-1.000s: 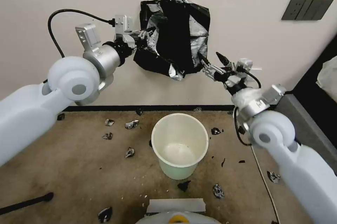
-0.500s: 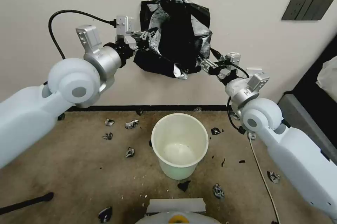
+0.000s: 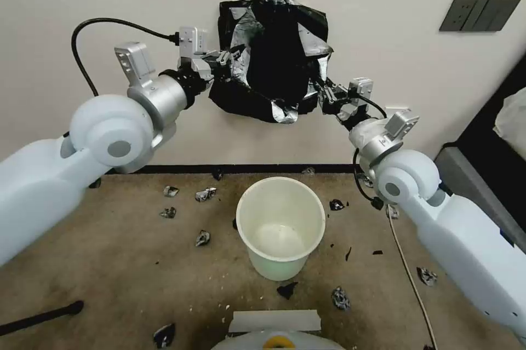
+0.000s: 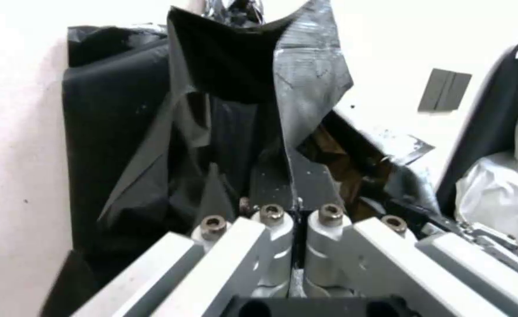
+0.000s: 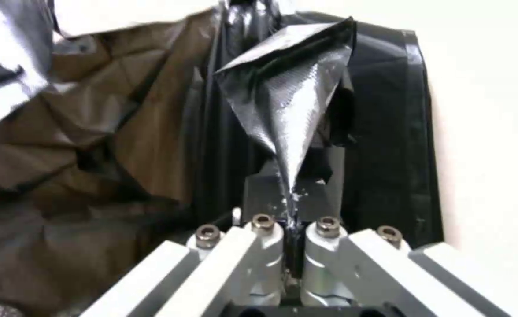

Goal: Place a trash bag onto the trash bin.

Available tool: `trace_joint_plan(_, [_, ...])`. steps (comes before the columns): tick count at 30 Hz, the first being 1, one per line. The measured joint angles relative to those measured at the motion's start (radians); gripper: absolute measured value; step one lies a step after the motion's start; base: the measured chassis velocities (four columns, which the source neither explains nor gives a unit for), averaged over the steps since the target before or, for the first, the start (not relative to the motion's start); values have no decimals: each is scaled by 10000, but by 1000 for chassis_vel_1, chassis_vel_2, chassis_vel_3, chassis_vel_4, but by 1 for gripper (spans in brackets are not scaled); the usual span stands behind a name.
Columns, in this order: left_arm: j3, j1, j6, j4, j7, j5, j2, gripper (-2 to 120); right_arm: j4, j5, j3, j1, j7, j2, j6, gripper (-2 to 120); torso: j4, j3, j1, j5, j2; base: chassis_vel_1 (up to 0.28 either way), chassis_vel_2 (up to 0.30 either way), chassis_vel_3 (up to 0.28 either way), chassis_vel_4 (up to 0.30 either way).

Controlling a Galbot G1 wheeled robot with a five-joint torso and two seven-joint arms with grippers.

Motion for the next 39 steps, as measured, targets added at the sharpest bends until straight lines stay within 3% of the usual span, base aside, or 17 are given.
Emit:
trace_joint_plan(3, [-255,354,-12,-148,6,41,81,0,147,46,98,-137,-93,-23,132,0,0,0,0,3,0,0,0,0,0])
trace_joint_plan(5, [-1312,1553,-41,-633,123,121,324,0,508,17,310,-514,-459,-110,398,0,0,-1,0,1,0,0,0,0,0])
trace_joint_plan(6, [-1312,1553,-41,-633,123,121,324,0,508,17,310,-514,-459,-110,398,0,0,-1,0,1,0,0,0,0,0])
trace_joint_plan(9, [-2306,3028,-315,-1229,350,341,638,0,1068,-257,503,-1067,-941,-329,596,0,3,-1,-1,-3,1,0,0,0,0])
trace_joint_plan(26, [-3518,5521,-789,-2045,395,1477,491,0,2247,-894,892,-2580,-1493,-608,1081,0,2,-1,-1,1,2,0,0,0,0])
trace_joint_plan(33, [-4813,7252,-777,-2513,556,1787,428,0,2735,-1156,1174,-3770,-1707,-763,1108,0,2,-1,-1,1,2,0,0,0,0])
trace_joint_plan(39, [-5469,7910,-785,-2767,600,1917,279,0,3090,-1154,1294,-4136,-1552,-902,1096,0,2,-1,-1,0,2,0,0,0,0])
